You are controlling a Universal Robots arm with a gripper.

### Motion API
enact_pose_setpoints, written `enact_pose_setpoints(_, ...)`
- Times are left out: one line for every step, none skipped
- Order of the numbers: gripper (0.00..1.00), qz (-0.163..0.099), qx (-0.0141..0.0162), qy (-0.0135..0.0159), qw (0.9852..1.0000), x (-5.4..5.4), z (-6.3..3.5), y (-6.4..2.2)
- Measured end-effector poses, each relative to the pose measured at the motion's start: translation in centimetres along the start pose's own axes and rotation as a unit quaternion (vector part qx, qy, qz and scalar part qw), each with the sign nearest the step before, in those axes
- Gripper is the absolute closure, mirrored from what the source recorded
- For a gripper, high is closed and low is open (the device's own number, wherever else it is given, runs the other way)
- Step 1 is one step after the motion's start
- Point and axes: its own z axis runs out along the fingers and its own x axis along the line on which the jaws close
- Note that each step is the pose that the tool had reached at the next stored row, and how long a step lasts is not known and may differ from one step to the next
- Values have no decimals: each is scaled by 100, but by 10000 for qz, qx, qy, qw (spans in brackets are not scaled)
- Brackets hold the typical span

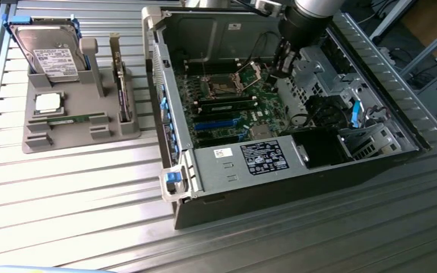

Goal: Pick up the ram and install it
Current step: 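Press down the ram until it locks into place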

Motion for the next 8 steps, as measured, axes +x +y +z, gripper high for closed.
enact_pose_setpoints(90,70,3,-1,10000,0,0,0)
enact_pose_setpoints(90,185,8,-1,9998,0,0,0)
enact_pose_setpoints(90,266,11,-1,9996,0,0,0)
enact_pose_setpoints(90,343,14,-2,9994,0,0,0)
enact_pose_setpoints(90,449,19,-3,9990,0,0,0)
enact_pose_setpoints(90,533,22,-3,9986,0,0,0)
enact_pose_setpoints(90,673,28,-4,9977,0,1,0)
enact_pose_setpoints(90,748,31,-5,9972,0,1,0)
